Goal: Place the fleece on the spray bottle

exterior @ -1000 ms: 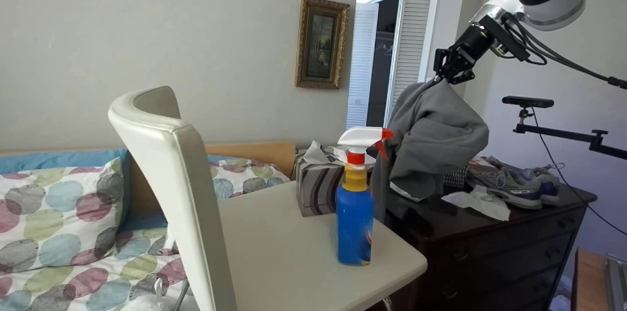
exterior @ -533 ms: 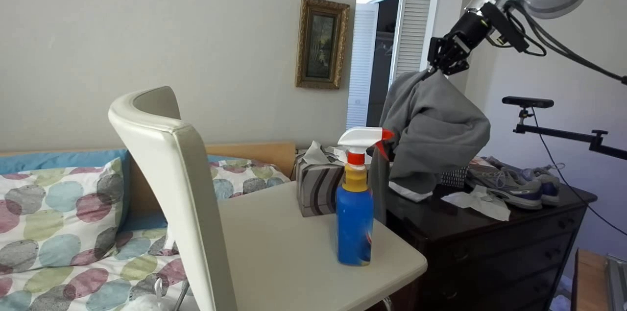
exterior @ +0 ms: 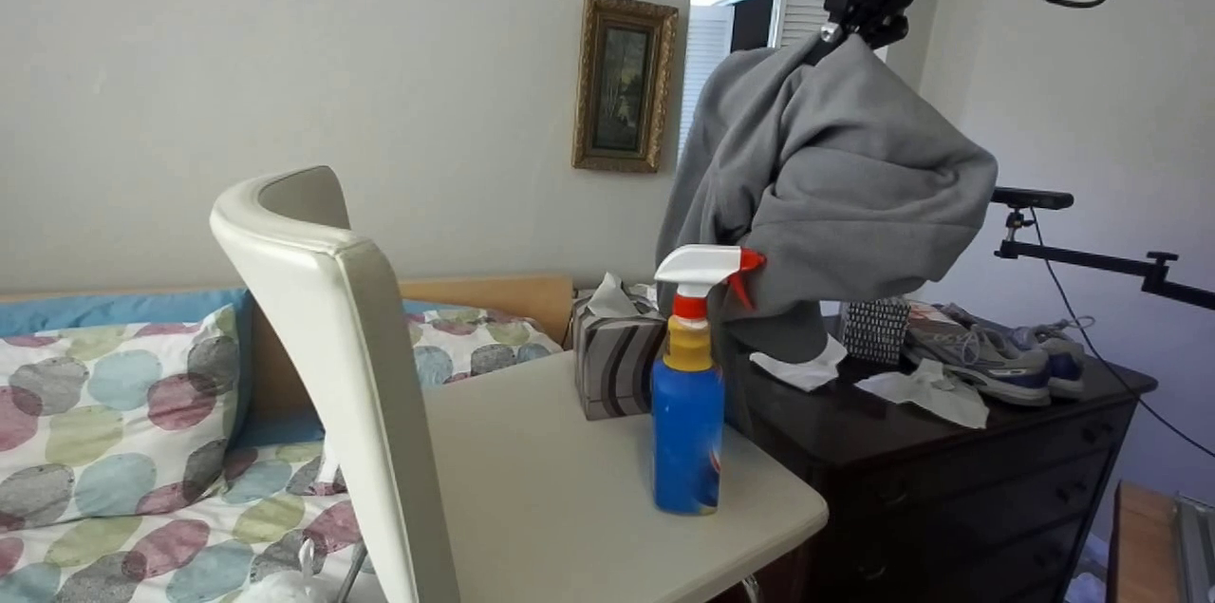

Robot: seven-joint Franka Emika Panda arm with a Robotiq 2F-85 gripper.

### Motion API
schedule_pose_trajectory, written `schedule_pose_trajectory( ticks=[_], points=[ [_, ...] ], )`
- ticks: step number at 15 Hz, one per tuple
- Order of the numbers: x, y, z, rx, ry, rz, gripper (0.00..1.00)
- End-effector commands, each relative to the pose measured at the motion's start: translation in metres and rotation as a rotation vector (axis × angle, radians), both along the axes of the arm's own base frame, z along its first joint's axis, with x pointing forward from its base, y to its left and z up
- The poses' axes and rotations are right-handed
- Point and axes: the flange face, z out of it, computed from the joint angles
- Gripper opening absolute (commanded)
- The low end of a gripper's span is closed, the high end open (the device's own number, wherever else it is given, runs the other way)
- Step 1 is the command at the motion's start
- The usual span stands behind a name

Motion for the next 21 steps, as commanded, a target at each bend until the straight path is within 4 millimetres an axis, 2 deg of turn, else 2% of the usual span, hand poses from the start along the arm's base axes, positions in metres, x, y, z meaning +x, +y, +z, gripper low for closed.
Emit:
schedule_pose_trajectory(
  ticks=[1,6,10,17,21],
  points=[
    [0.009,0.044,0.024,-0.037,-0.027,0.108,0.01],
    [0.028,0.084,0.037,-0.031,-0.093,0.207,0.01],
    [0.047,0.104,0.033,-0.03,-0.089,0.278,0.01],
    [0.029,0.151,-0.012,-0.147,0.059,0.435,0.01],
    [0.026,0.164,-0.039,-0.202,0.155,0.498,0.01]
  ],
)
